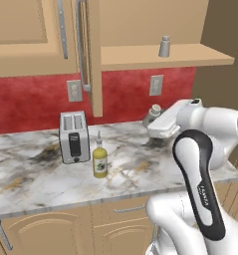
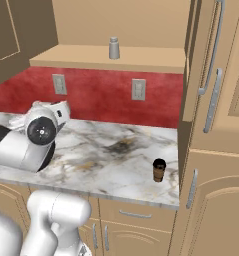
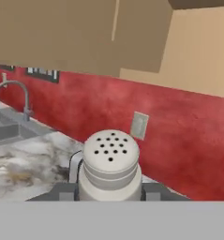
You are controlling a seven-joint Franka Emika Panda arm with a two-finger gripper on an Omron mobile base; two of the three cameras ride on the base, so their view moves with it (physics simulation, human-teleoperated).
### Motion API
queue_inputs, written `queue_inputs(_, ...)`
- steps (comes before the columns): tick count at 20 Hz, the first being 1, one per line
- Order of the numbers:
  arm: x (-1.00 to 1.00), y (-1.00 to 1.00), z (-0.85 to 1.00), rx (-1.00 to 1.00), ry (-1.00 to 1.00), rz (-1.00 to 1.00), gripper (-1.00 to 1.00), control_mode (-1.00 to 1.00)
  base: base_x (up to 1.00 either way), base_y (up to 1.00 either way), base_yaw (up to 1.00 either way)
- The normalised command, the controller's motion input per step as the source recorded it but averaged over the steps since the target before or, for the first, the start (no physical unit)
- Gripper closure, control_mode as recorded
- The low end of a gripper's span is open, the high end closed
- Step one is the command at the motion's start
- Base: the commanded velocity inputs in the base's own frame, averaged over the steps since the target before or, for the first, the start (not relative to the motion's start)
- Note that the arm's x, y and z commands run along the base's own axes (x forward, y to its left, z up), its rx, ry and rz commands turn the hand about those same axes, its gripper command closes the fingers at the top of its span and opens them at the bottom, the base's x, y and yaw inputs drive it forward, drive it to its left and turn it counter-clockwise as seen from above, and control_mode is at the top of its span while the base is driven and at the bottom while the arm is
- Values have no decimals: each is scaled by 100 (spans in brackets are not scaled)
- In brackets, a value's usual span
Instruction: There are various items on the counter. Only move the condiments/shakers into the cabinet.
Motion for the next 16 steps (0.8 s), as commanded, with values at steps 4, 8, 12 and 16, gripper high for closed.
queue_inputs(4, -38, -43, 100, 0, 18, -43, 100, -100, 0, 0, 0)
queue_inputs(8, -31, -44, 100, 0, 24, -42, 100, -100, 0, 0, 0)
queue_inputs(12, -9, -33, 96, 0, 29, -41, 100, -100, 0, 0, 0)
queue_inputs(16, 0, -6, 50, 0, 5, -17, 100, -100, 0, 0, 0)
